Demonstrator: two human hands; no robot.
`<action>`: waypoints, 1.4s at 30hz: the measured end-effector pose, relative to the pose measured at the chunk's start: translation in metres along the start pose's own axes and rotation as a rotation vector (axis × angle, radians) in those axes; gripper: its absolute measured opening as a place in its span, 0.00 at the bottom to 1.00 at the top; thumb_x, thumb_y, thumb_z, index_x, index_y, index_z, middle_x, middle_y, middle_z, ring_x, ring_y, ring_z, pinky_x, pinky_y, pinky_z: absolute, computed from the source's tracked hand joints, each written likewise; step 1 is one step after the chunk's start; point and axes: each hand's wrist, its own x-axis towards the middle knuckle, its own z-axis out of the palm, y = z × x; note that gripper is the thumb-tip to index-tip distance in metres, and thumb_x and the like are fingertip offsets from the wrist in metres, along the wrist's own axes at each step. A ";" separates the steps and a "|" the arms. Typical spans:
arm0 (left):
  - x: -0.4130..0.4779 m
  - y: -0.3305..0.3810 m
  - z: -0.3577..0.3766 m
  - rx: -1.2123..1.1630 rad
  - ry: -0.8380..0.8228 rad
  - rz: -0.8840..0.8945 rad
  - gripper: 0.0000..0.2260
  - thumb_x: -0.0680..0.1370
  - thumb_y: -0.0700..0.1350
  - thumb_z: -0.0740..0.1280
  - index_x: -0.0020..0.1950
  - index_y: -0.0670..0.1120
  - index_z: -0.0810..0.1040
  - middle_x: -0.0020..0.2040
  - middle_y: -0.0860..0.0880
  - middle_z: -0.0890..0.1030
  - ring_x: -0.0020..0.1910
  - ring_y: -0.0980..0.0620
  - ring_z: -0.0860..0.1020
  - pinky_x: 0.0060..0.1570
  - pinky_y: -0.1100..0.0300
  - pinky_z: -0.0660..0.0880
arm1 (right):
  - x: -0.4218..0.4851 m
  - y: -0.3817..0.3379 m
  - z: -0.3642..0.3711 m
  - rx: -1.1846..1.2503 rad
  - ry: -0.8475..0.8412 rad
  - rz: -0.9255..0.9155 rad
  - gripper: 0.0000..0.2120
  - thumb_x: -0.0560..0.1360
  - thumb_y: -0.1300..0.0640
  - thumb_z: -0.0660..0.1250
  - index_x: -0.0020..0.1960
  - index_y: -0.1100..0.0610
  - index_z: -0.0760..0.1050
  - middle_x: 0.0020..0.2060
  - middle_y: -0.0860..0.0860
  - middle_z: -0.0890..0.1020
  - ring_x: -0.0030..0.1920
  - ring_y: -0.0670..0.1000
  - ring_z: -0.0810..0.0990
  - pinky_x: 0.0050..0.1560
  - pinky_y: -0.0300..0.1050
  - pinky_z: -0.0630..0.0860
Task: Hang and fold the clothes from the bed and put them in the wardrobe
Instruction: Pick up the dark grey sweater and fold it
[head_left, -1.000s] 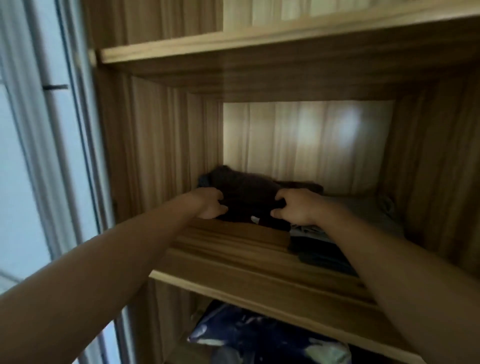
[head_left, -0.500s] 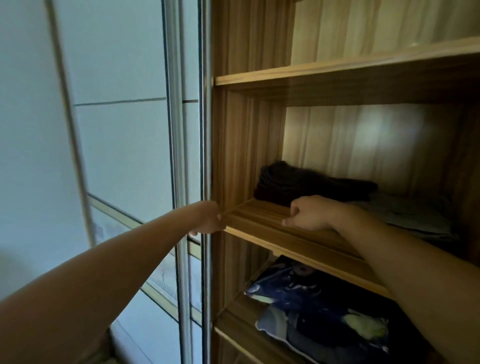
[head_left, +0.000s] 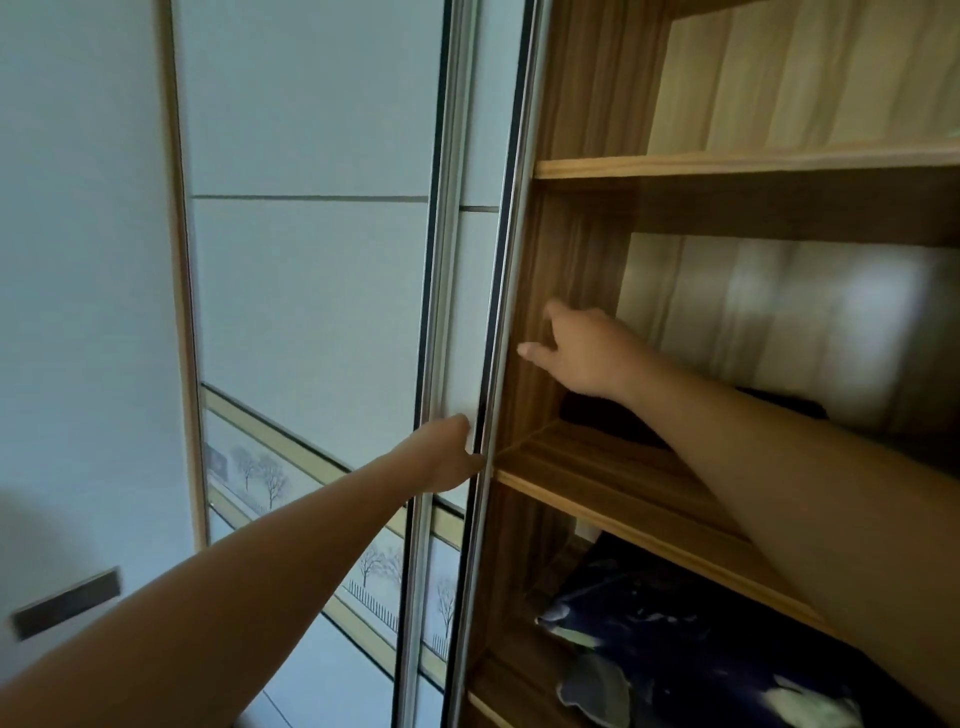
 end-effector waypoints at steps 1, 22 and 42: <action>0.004 -0.001 0.002 -0.015 0.009 0.018 0.18 0.80 0.54 0.66 0.64 0.44 0.73 0.55 0.44 0.80 0.52 0.45 0.79 0.52 0.51 0.78 | 0.010 -0.008 -0.001 0.012 0.080 -0.002 0.31 0.81 0.38 0.61 0.77 0.51 0.56 0.37 0.48 0.76 0.35 0.49 0.78 0.31 0.45 0.74; -0.015 0.060 0.024 0.067 -0.003 0.449 0.10 0.77 0.46 0.66 0.57 0.46 0.74 0.53 0.47 0.80 0.53 0.45 0.78 0.53 0.48 0.77 | -0.028 0.013 -0.057 -0.816 0.265 -0.077 0.35 0.76 0.33 0.61 0.75 0.51 0.62 0.81 0.58 0.41 0.81 0.62 0.40 0.74 0.74 0.42; -0.071 0.216 0.096 0.209 -0.006 1.035 0.22 0.80 0.45 0.62 0.74 0.54 0.68 0.68 0.52 0.72 0.68 0.50 0.69 0.66 0.51 0.66 | -0.209 0.110 -0.149 -1.106 0.128 0.304 0.39 0.78 0.32 0.59 0.79 0.51 0.51 0.80 0.63 0.36 0.79 0.63 0.34 0.73 0.76 0.43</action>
